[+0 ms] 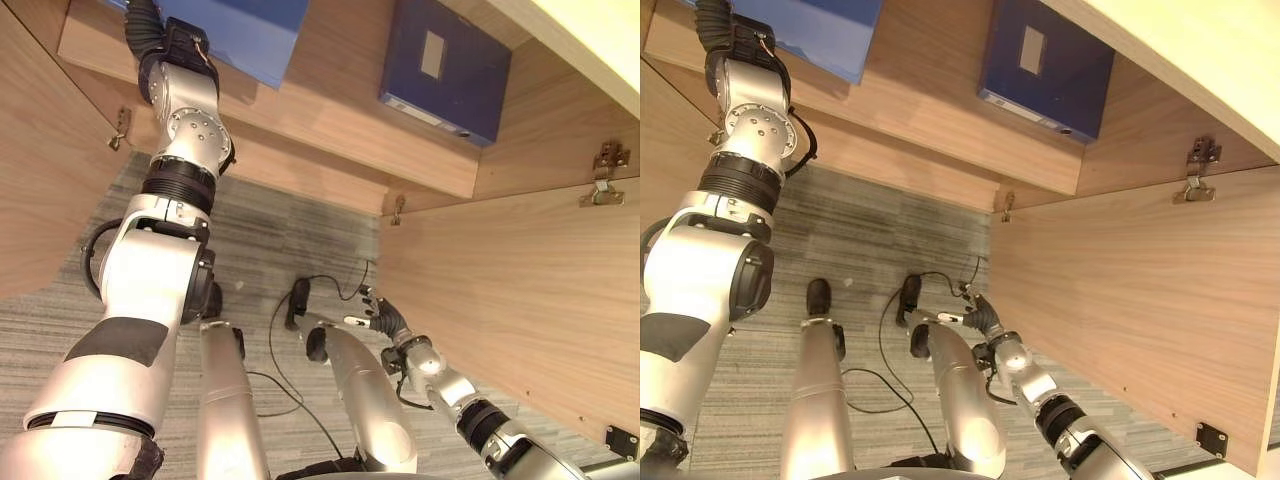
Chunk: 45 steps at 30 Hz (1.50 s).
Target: Put the empty folder in the office cabinet
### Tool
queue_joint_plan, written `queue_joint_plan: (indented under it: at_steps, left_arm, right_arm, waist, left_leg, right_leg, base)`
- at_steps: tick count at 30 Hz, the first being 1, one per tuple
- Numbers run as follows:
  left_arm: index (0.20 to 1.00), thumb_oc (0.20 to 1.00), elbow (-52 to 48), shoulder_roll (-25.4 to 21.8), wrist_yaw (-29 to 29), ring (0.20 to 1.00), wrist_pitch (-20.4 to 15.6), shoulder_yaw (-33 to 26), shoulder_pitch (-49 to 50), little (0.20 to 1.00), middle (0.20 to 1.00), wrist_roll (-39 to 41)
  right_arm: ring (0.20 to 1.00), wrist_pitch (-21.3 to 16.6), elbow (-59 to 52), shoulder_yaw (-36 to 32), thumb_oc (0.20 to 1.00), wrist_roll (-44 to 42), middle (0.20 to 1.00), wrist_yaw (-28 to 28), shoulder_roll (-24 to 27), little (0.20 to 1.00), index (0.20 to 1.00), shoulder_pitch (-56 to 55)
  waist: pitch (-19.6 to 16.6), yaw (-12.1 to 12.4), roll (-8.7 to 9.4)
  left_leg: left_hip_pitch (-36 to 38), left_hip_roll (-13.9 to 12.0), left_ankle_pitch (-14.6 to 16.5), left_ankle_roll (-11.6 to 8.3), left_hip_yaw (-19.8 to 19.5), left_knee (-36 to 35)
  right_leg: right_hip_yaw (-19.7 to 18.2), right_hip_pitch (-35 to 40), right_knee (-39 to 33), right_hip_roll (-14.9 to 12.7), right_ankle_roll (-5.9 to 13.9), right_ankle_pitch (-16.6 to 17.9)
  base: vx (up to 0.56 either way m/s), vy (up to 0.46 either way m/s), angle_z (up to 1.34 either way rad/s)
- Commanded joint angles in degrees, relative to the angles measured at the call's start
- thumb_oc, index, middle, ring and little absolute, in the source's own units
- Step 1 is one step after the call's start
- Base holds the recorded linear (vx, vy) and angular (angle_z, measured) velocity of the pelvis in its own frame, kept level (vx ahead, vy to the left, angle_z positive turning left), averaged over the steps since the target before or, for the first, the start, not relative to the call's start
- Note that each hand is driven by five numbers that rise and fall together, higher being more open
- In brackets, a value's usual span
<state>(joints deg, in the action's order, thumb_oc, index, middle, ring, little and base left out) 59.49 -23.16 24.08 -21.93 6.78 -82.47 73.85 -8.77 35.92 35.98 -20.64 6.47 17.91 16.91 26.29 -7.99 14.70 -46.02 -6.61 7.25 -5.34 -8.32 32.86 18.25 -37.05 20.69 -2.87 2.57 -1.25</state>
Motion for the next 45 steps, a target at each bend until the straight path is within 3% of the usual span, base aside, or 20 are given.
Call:
queue_joint_plan:
  at_steps: [1, 7, 10, 12, 14, 15, 16, 18, 21, 26, 30, 35, 36, 37, 38, 39, 42, 43, 44, 45]
  left_arm:
    - [0.2, 0.2, -1.65, -3.33, -1.33, 0.2, -1.53, 0.9, -4.33, 0.2, 0.2, -1.68]
    - [0.2, 0.2, -2.07, -2.26, -1.34, 0.2, -1.53, -1.18, -1.56, 0.2, 0.2, -2.19]
    - [0.2, 0.2, -2.77, -1.86, -1.39, 0.2, -1.69, -2.41, 0.66, 0.2, 0.2, -2.08]
    - [0.2, 0.2, -4.76, 0.21, -1.14, 0.2, -2.18, -4.7, 4.19, 0.2, 0.2, -2.01]
    - [0.2, 0.2, -5.28, 2.17, -1.14, 0.2, -2.48, -5.71, 5.22, 0.2, 0.2, -1.69]
    - [0.2, 0.2, -5.32, 2.22, -1.11, 0.2, -2.49, -5.72, 5.26, 0.2, 0.2, -1.71]
    - [0.2, 0.2, -4.95, 2.77, -0.96, 0.2, -1.9, -5.38, 5.18, 0.2, 0.2, -2.67]
    - [0.2, 0.2, -4.63, 2.27, -0.98, 0.2, -1.24, -5.3, 5.36, 0.2, 0.2, -3.51]
    - [0.2, 0.2, -3.9, 0.55, -1.62, 0.2, -0.54, -5.23, 5.57, 0.2, 0.2, -4.59]
    - [0.2, 0.2, -4.0, -0.2, -2.48, 0.2, -0.43, -5.84, 7.24, 0.2, 0.2, -3.87]
    - [0.2, 0.2, -4.01, -1.36, -3.02, 0.2, 0.68, -5.96, 9.4, 0.2, 0.2, -3.55]
    - [0.2, 0.2, -3.85, -2.77, -3.33, 0.2, 1.14, -6.01, 11.01, 0.2, 0.2, -3.89]
    - [0.2, 0.2, -4.84, -2.36, -3.1, 0.2, 0.98, -6.37, 12.91, 0.2, 0.2, -3.26]
    - [0.2, 0.2, -4.95, -2.38, -3.01, 0.2, 0.99, -6.34, 12.93, 0.2, 0.2, -3.3]
    - [0.2, 0.2, -5.05, -2.62, -2.56, 0.2, 1.32, -6.24, 12.24, 0.2, 0.2, -3.5]
    - [0.2, 0.2, -4.81, -2.38, -1.63, 0.2, 1.15, -5.76, 11.38, 0.2, 0.2, -3.44]
    - [0.2, 0.2, -4.05, -1.88, -1.24, 0.2, 0.52, -5.74, 9.1, 0.2, 0.2, -3.12]
    - [0.2, 0.2, -3.28, -1.73, -1.5, 0.2, 0.57, -5.72, 8.31, 0.2, 0.2, -3.05]
    - [0.2, 0.2, -2.09, -0.54, -1.9, 0.2, 0.41, -5.77, 7.31, 0.2, 0.2, -3.15]
    - [0.2, 0.2, -1.97, -0.1, -2.07, 0.2, 0.09, -5.72, 7.11, 0.2, 0.2, -3.51]
  right_arm:
    - [1.0, -1.72, -2.75, -0.93, 1.0, 2.88, 1.0, 1.26, 2.81, 1.0, 1.0, -2.27]
    - [1.0, -1.92, 1.11, -2.07, 1.0, 4.56, 1.0, 2.9, 3.93, 1.0, 1.0, -5.59]
    - [1.0, -1.76, 1.87, -3.08, 1.0, 5.3, 1.0, 3.72, 4.86, 1.0, 1.0, -6.97]
    - [1.0, -1.31, 2.1, -5.51, 1.0, 6.48, 1.0, 4.54, 7.56, 1.0, 1.0, -9.36]
    - [1.0, -1.18, 2.76, -6.02, 1.0, 6.69, 1.0, 4.76, 8.1, 1.0, 1.0, -10.16]
    - [1.0, -1.19, 2.76, -6.04, 1.0, 6.69, 1.0, 4.76, 8.12, 1.0, 1.0, -10.19]
    - [1.0, -0.93, 3.44, -6.94, 1.0, 6.78, 1.0, 5.01, 8.71, 1.0, 1.0, -11.03]
    - [1.0, -0.86, 3.57, -6.85, 1.0, 7.09, 1.0, 5.04, 8.9, 1.0, 1.0, -10.92]
    - [1.0, -1.13, 4.14, -7.0, 1.0, 7.39, 1.0, 5.54, 9.19, 1.0, 1.0, -9.02]
    - [1.0, -1.01, 3.74, -6.41, 1.0, 7.54, 1.0, 5.17, 8.21, 1.0, 1.0, -9.23]
    - [1.0, -0.41, 4.07, -4.07, 1.0, 8.8, 1.0, 4.17, 6.38, 1.0, 1.0, -8.42]
    - [1.0, -0.1, 5.65, -3.87, 1.0, 9.12, 1.0, 3.99, 4.9, 1.0, 1.0, -8.13]
    - [1.0, 0.36, 6.69, -4.78, 1.0, 9.39, 1.0, 3.97, 3.96, 1.0, 1.0, -8.3]
    - [1.0, 0.37, 6.75, -4.77, 1.0, 9.4, 1.0, 3.98, 3.9, 1.0, 1.0, -8.23]
    - [1.0, 0.74, 7.02, -5.34, 1.0, 9.91, 1.0, 4.18, 3.81, 1.0, 1.0, -8.34]
    - [1.0, 0.61, 6.2, -7.16, 1.0, 9.38, 1.0, 4.93, 3.95, 1.0, 1.0, -8.62]
    - [1.0, 0.48, 6.56, -8.58, 1.0, 8.19, 1.0, 6.08, 3.73, 1.0, 1.0, -7.23]
    - [1.0, 0.41, 6.95, -9.07, 1.0, 7.98, 1.0, 6.23, 4.02, 1.0, 1.0, -6.52]
    - [1.0, 0.31, 6.82, -9.9, 1.0, 7.69, 1.0, 6.59, 4.54, 1.0, 1.0, -5.58]
    - [1.0, 0.4, 6.54, -9.88, 1.0, 7.62, 1.0, 6.57, 4.78, 1.0, 1.0, -5.25]
  waist:
    - [-2.54, -1.27, -1.85]
    - [-3.04, -2.63, -1.69]
    - [-2.45, -2.96, -1.42]
    - [0.61, -2.47, -1.03]
    - [1.43, -2.84, -0.79]
    - [1.45, -2.74, -0.79]
    - [1.4, -2.46, -0.49]
    - [1.24, -1.72, -0.27]
    - [0.99, 1.55, 0.84]
    - [0.61, 2.26, 1.83]
    - [-1.14, 4.67, 4.05]
    - [-2.65, 6.19, 6.08]
    - [-3.24, 5.85, 7.15]
    - [-3.35, 5.84, 7.15]
    - [-2.45, 5.73, 6.58]
    - [-1.08, 4.13, 4.93]
    - [0.52, 2.16, 1.72]
    - [0.77, 1.63, 0.88]
    - [1.7, -0.8, -0.75]
    - [2.22, -2.22, -1.37]
  left_leg:
    - [2.84, -5.99, 0.31, -2.41, 1.29, -4.08]
    - [8.25, -6.9, -4.06, -4.17, 2.11, -13.39]
    - [9.52, -6.85, -4.9, -4.7, 2.53, -12.77]
    - [6.33, -8.0, -12.0, -5.91, 3.95, 0.11]
    - [4.58, -10.7, -12.09, -5.43, 8.63, 3.03]
    - [4.65, -10.75, -12.02, -5.42, 8.7, 3.07]
    - [2.62, -11.77, -10.99, -4.51, 14.99, -1.88]
    - [2.67, -11.09, -11.61, -4.28, 16.29, -4.72]
    - [2.54, -8.12, -17.62, -5.6, 17.75, -16.23]
    - [4.92, -8.08, -16.6, -3.75, 22.06, -17.75]
    - [6.64, -7.07, -16.14, -1.76, 20.89, -18.49]
    - [7.65, -8.05, -13.6, -0.97, 22.6, -16.45]
    - [9.9, -6.95, -10.31, 0.24, 24.25, -16.59]
    - [9.83, -6.88, -10.51, 0.46, 24.37, -16.79]
    - [12.14, -7.29, -9.23, 1.07, 24.89, -17.39]
    - [14.72, -7.08, -7.6, 1.87, 23.4, -17.86]
    - [15.24, -7.05, -7.23, 0.64, 19.35, -19.8]
    - [15.43, -6.86, -7.1, 0.03, 18.33, -20.28]
    - [16.5, -5.55, -4.56, -0.79, 15.67, -19.48]
    - [16.93, -4.81, -3.05, -0.82, 14.72, -18.75]
  right_leg:
    - [-4.08, 1.89, 4.55, 0.54, 4.72, -9.65]
    - [-5.04, 5.45, -2.31, 2.06, 3.16, -8.38]
    - [-6.08, 7.36, -3.16, 2.72, 1.81, -8.9]
    - [-5.93, 10.8, -2.38, 3.33, -1.37, -10.63]
    - [-5.35, 12.49, -2.41, 3.83, -2.71, -11.48]
    - [-5.42, 12.53, -2.42, 3.86, -2.71, -11.48]
    - [-4.16, 14.99, -4.21, 5.1, -2.9, -11.61]
    - [-4.48, 15.95, -4.86, 5.89, -2.72, -11.38]
    - [-5.59, 19.39, -6.2, 8.67, -1.71, -12.09]
    - [-6.2, 22.99, -7.05, 9.69, -0.86, -12.52]
    - [-7.89, 26.44, -8.07, 10.25, 0.06, -14.24]
    - [-7.15, 27.0, -4.73, 8.88, 1.19, -15.09]
    - [-5.21, 25.41, -0.01, 6.64, 7.8, -8.74]
    - [-5.25, 25.2, -0.01, 6.55, 8.06, -8.49]
    - [-3.32, 21.95, 7.88, 4.51, 12.16, -3.57]
    - [-5.02, 16.15, 13.18, 4.02, 12.43, -2.01]
    - [-7.08, 12.46, 7.46, -2.24, 9.68, -6.58]
    - [-7.58, 12.53, 4.1, -4.02, 8.83, -6.54]
    - [-12.66, 11.03, -7.69, -6.51, 8.41, -2.92]
    - [-15.57, 10.01, -11.74, -7.22, 9.21, -0.19]
  base:
    - [0.04, -0.07, 0.05]
    - [0.06, -0.145, 0.14]
    - [0.01, -0.12, 0.16]
    - [-0.04, -0.173, 0.08]
    - [-0.02, -0.101, 0.18]
    - [0.08, -0.211, 0.46]
    - [0.08, -0.145, 0.49]
    - [0.1, -0.086, 0.3]
    - [0.16, -0.049, -0.03]
    - [0.14, -0.017, -0.28]
    - [0.3, 0.041, -0.36]
    - [0.23, 0.129, -0.12]
    - [0.18, 0.172, -0.13]
    - [0.17, 0.231, -0.26]
    - [0.25, 0.128, 0.11]
    - [0.31, 0.11, 0.11]
    - [0.23, -0.078, 1.0]
    - [0.35, -0.341, 0.91]
    - [0.35, -0.32, 0.74]
    - [0.39, -0.362, 0.87]
